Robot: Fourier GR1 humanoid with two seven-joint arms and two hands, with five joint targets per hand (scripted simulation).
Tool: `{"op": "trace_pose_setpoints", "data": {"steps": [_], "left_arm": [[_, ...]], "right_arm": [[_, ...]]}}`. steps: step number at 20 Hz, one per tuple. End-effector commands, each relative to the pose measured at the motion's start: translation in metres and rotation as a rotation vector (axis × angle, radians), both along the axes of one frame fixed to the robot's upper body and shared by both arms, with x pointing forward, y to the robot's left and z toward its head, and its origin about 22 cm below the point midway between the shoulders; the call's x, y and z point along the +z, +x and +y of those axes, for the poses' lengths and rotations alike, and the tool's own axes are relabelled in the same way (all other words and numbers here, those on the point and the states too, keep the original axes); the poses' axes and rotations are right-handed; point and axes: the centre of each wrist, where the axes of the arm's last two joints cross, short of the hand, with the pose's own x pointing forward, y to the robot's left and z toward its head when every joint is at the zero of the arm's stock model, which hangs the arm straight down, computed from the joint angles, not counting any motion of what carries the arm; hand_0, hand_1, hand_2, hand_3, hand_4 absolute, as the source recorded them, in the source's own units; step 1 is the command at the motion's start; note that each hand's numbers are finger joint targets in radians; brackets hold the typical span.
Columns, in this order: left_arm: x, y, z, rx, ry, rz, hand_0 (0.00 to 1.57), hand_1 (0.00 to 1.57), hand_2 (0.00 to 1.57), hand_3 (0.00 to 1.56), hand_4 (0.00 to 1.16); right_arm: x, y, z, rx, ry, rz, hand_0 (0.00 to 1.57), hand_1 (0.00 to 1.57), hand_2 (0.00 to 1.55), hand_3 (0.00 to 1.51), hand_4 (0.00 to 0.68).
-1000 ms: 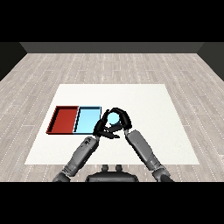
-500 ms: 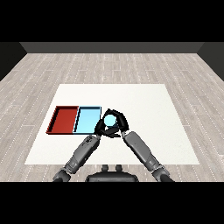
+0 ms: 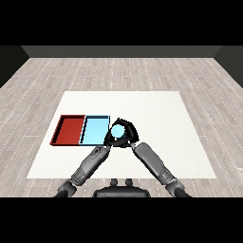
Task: Pick the blue can and put it in the blue box
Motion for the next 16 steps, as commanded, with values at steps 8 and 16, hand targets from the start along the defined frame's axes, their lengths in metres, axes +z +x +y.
{"op": "trace_pose_setpoints", "data": {"steps": [8,16], "left_arm": [[0.006,0.008,-0.009,0.082,0.055,0.027,1.11,1.11,1.1,0.84,0.69],[0.005,0.009,-0.015,0.102,0.037,0.011,0.83,0.83,0.86,0.57,0.64]], "right_arm": [[0.002,0.003,0.005,0.047,0.038,0.005,1.47,1.47,1.46,1.4,0.572],[-0.004,-0.017,0.008,0.041,0.045,-0.003,1.47,1.47,1.45,1.4,0.576]]}}
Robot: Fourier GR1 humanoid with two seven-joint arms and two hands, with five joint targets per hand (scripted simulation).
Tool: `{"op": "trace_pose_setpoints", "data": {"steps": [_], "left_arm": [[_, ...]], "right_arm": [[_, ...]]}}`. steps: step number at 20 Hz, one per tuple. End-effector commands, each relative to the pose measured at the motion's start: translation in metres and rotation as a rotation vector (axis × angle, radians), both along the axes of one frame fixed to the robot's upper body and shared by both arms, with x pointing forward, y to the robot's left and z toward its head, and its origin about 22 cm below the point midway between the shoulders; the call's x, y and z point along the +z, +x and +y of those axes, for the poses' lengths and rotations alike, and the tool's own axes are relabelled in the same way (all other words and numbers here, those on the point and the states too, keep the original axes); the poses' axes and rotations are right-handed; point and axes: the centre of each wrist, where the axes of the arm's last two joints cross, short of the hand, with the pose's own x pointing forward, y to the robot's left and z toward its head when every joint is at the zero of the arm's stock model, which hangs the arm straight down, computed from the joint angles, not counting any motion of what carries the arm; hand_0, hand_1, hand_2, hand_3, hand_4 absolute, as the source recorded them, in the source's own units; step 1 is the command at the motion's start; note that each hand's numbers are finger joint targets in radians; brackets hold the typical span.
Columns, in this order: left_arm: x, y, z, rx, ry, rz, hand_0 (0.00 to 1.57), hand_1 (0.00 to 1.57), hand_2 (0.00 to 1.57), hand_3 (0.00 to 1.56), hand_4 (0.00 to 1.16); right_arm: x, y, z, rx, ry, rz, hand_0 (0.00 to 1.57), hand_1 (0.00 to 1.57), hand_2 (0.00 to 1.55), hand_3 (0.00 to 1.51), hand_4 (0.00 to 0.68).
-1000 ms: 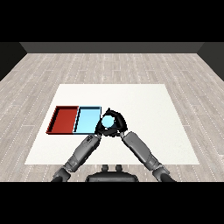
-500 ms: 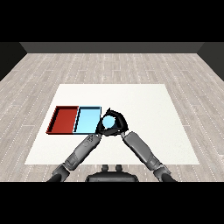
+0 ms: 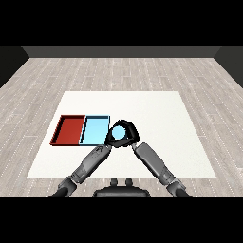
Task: Pick the blue can and put it in the blue box
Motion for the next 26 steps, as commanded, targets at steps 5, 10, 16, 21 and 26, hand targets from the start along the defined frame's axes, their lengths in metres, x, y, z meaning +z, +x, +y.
{"op": "trace_pose_setpoints", "data": {"steps": [5,10,16,21,26], "left_arm": [[-0.004,0.006,-0.005,0.083,-0.104,-0.079,1.57,1.57,1.57,1.47,0.68],[0.006,0.003,-0.007,0.134,-0.133,-0.145,1.57,1.57,1.55,1.47,1.04],[0.011,0.005,-0.01,0.125,-0.18,-0.167,1.57,1.57,1.55,1.46,1.11],[0.011,0.001,-0.006,0.165,-0.076,-0.221,1.57,1.57,1.57,1.48,1.15],[-0.004,0.004,-0.003,0.192,-0.056,-0.221,1.57,1.57,1.57,1.49,1.15]], "right_arm": [[0.012,0.001,0.002,0.019,0.064,0.045,1.34,1.34,1.37,1.32,0.471],[0.005,-0.001,-0.002,-0.005,0.014,0.077,0.0,0.0,0.0,0.0,0.0],[-0.001,-0.008,-0.002,-0.03,0.017,0.065,0.0,0.0,0.0,0.0,0.0],[0.007,-0.009,-0.017,-0.095,0.048,0.02,0.0,0.0,0.0,0.0,0.0],[0.01,-0.013,-0.057,-0.072,0.133,0.002,0.0,0.0,0.0,0.0,0.0]]}}
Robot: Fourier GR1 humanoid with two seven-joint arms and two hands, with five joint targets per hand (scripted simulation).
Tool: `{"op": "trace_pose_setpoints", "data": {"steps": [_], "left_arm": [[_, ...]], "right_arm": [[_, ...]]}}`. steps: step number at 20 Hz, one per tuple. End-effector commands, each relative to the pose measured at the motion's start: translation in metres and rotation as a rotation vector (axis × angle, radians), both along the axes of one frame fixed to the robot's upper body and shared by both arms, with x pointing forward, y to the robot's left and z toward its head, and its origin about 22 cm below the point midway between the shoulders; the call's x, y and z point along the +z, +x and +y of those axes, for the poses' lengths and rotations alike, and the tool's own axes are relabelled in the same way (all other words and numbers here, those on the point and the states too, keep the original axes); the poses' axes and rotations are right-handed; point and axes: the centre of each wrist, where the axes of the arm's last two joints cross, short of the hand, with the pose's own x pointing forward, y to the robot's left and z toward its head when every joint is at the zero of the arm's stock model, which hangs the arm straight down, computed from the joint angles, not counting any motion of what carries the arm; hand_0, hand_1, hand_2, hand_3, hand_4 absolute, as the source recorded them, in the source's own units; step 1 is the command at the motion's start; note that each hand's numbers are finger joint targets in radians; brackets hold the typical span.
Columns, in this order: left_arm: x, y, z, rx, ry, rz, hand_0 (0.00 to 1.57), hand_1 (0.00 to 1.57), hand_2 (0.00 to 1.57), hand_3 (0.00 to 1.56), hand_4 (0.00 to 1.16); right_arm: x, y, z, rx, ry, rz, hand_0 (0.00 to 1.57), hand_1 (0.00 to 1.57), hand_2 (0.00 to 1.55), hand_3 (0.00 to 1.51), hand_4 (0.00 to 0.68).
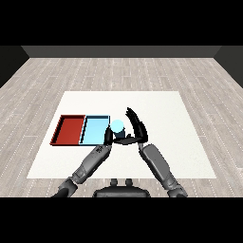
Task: Pick the blue can and put it in the blue box
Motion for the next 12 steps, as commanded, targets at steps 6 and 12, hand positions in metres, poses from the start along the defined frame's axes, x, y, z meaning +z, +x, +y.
{"op": "trace_pose_setpoints", "data": {"steps": [6,12], "left_arm": [[-0.007,0.018,0.05,0.094,0.066,-0.014,1.57,1.57,1.57,1.47,1.13],[0.023,0.053,0.095,0.274,0.155,0.027,1.57,1.57,1.57,1.49,1.14]], "right_arm": [[0.009,-0.004,-0.072,-0.013,0.027,-0.072,0.0,0.0,0.0,0.0,0.0],[0.028,-0.035,-0.111,-0.108,0.077,-0.121,0.0,0.0,0.0,0.0,0.0]]}}
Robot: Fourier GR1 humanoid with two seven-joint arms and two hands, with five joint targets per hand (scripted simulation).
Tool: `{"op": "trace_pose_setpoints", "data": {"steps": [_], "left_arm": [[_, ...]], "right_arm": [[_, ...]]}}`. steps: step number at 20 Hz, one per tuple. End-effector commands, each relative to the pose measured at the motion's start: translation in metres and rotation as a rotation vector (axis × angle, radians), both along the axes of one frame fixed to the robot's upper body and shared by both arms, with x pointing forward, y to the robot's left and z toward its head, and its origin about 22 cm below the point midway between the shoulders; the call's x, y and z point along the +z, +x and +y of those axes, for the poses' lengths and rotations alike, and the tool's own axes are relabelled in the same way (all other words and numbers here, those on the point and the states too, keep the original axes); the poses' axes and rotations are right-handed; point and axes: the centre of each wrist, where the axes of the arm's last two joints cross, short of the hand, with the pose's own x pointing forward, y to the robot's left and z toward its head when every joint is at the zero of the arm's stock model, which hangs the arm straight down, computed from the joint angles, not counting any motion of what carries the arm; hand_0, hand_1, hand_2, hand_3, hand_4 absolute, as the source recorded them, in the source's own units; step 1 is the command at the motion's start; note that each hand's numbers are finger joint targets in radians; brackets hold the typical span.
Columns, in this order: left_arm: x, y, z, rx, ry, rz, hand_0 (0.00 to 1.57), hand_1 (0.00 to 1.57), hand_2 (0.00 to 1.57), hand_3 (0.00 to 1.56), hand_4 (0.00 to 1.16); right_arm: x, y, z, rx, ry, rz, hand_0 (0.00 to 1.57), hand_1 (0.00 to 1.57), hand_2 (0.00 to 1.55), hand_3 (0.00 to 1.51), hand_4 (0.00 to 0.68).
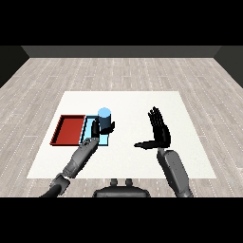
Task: Pick the blue can and put it in the blue box
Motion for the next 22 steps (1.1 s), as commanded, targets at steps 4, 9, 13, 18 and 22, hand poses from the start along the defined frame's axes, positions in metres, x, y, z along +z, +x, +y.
{"op": "trace_pose_setpoints", "data": {"steps": [4,9,13,18,22], "left_arm": [[-0.003,0.028,0.074,0.182,0.14,0.134,1.55,1.55,1.54,1.48,1.11],[-0.024,0.039,0.093,0.224,0.193,0.282,1.57,1.57,1.56,1.48,1.08],[-0.017,0.054,0.097,0.216,0.274,0.402,1.57,1.57,1.56,1.49,1.05],[-0.059,0.032,0.094,0.253,0.317,0.496,1.57,1.57,1.57,1.45,0.98],[-0.08,0.018,0.067,0.286,0.269,0.601,1.25,1.25,1.22,1.19,0.94]], "right_arm": [[0.004,0.005,-0.017,-0.087,0.04,-0.007,0.0,0.0,0.0,0.0,0.0],[-0.008,-0.005,-0.04,-0.083,0.099,0.004,0.0,0.0,0.0,0.0,0.0],[-0.029,0.004,-0.045,-0.093,0.084,0.027,0.0,0.0,0.0,0.0,0.0],[-0.036,0.028,-0.038,-0.114,0.104,0.045,0.0,0.0,0.0,0.0,0.0],[-0.04,0.023,-0.042,-0.139,0.091,0.057,0.0,0.0,0.0,0.0,0.0]]}}
